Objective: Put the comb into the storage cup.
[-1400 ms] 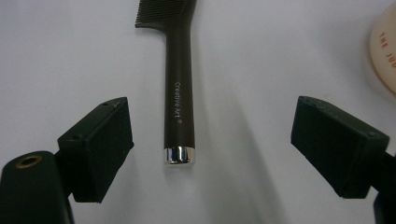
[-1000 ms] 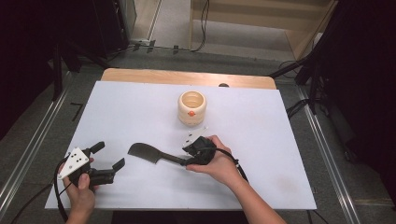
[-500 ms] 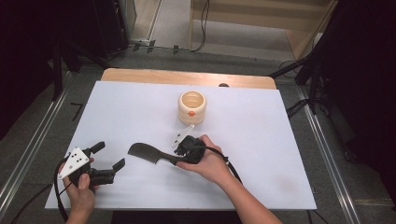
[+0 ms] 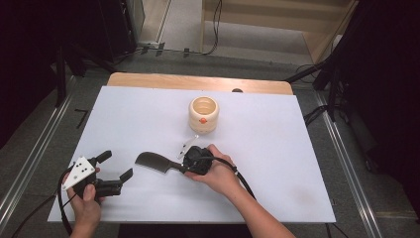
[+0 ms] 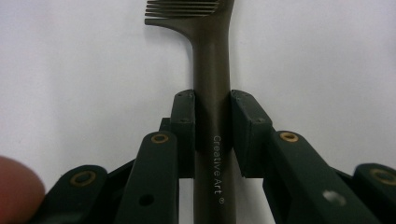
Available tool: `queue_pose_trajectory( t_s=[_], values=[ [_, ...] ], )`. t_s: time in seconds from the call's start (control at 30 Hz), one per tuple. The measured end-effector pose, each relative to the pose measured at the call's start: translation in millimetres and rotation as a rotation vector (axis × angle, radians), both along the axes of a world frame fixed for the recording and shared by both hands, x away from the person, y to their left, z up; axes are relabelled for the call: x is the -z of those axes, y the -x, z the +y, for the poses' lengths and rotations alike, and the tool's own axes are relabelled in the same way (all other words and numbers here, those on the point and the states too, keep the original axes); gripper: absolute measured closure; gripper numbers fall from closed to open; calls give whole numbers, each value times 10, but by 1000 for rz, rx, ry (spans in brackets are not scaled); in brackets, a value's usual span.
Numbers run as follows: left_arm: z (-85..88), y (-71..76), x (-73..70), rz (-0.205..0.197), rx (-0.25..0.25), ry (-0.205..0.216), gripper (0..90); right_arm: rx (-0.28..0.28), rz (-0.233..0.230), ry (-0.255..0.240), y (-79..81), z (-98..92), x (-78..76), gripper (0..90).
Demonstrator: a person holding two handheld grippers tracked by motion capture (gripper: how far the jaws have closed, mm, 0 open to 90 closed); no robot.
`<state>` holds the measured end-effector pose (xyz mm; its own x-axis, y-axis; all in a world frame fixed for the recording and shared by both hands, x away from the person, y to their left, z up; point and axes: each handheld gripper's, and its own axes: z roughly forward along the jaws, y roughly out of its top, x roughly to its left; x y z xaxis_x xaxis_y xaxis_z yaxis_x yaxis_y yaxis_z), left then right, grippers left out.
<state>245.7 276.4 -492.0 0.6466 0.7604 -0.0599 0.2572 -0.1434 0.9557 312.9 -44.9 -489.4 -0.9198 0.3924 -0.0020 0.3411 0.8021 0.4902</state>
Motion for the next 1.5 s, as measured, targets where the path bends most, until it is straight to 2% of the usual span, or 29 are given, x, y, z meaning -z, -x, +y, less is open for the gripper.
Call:
queue_pose_trajectory(
  t_s=[0.07, 0.13, 0.17, 0.23, 0.27, 0.33, 0.37, 0.4, 0.47, 0.5, 0.53, 0.57, 0.6, 0.7, 0.8, 0.87, 0.93, 1.03, 1.3, 1.4, 1.5],
  values=[
    [3, 2, -2, -1, -2, 3, 18, -1, 1, -24, -3, -24, 14, 710],
    [6, 3, -4, -1, -6, 4, 18, -12, -18, -49, -4, -49, 29, 711],
    [10, 3, -7, -2, -7, 5, 18, -9, -32, -83, 12, -87, 43, 711],
    [8, 3, -12, -1, -12, 16, 18, 1, -38, -94, 20, -102, 41, 711],
    [9, 0, -17, 1, -14, 21, 17, 4, -51, -129, 29, -144, 37, 711],
    [-1, -4, -26, 2, -16, 39, 18, 10, -51, -145, 38, -163, 31, 711],
    [-20, -5, -31, 2, -13, 43, 18, 16, -71, -164, 57, -198, 20, 711],
    [-39, -7, -39, 3, -9, 39, 18, 16, -71, -164, 57, -198, 20, 711],
    [-85, -13, -58, 13, -1, 71, 18, 22, -92, -191, 75, -243, 16, 711],
    [-135, -18, -99, 17, 7, 98, 18, 43, -101, -215, 94, -288, 16, 711],
    [-135, -18, -99, 17, 7, 98, 18, 43, -101, -215, 94, -288, 16, 711],
    [-165, -19, -124, 17, 10, 105, 18, 51, -128, -243, 106, -343, 24, 710],
    [-196, -25, -147, 20, 12, 106, 18, 51, -128, -243, 106, -343, 24, 710],
    [-285, -59, -180, 39, 19, 109, 18, 76, -144, -288, 140, -434, 37, 710],
    [-346, -87, -186, 52, 24, 92, 18, 91, -167, -336, 174, -528, 50, 710],
    [-388, -109, -195, 64, 21, 95, 18, 111, -190, -362, 211, -614, 63, 710],
    [-420, -128, -213, 73, 25, 106, 18, 128, -193, -395, 229, -674, 66, 710],
    [-495, -160, -251, 79, 28, 105, 18, 137, -192, -422, 242, -732, 62, 710],
    [-726, -225, -311, 96, 37, 112, 18, 157, -252, -473, 354, -869, 27, 710],
    [-823, -241, -335, 104, 53, 101, 18, 167, -269, -494, 382, -913, 25, 710],
    [-904, -256, -378, 104, 68, 106, 18, 181, -283, -533, 416, -988, 21, 710]
  ],
)
